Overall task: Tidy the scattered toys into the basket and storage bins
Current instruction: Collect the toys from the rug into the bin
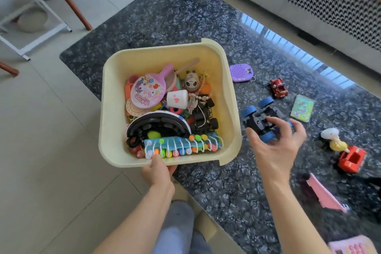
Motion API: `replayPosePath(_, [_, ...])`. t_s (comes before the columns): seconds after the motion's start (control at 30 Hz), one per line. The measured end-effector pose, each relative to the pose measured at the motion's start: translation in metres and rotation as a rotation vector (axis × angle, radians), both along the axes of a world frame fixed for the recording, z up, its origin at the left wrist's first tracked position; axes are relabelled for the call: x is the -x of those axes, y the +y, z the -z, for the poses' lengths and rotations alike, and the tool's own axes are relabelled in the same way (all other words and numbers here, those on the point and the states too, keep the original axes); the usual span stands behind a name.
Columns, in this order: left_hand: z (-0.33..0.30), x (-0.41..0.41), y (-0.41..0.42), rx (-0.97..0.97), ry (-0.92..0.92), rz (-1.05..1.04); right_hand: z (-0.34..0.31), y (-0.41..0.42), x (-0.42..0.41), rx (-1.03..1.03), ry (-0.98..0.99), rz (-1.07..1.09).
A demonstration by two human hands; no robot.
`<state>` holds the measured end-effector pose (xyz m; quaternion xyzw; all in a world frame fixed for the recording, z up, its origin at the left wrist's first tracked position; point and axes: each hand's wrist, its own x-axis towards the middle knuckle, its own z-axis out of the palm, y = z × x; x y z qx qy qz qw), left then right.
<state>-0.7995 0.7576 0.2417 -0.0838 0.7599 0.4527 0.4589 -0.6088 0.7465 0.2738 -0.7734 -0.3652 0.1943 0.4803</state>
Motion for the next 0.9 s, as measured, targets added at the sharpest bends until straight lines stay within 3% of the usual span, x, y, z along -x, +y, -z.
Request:
replayPosePath(0.17, [-0.003, 0.007, -0.001, 0.010, -0.067, -0.010, -0.009, 0.038, 0.068, -0.023, -0.079, -0.332])
replayPosePath(0.47, [-0.005, 0.016, 0.000, 0.015, -0.158, -0.001, -0.005, 0.110, 0.076, 0.207, -0.177, -0.379])
replayPosePath(0.9, [0.000, -0.017, -0.011, -0.037, -0.169, -0.074, 0.027, -0.061, -0.026, 0.328, -0.171, -0.209])
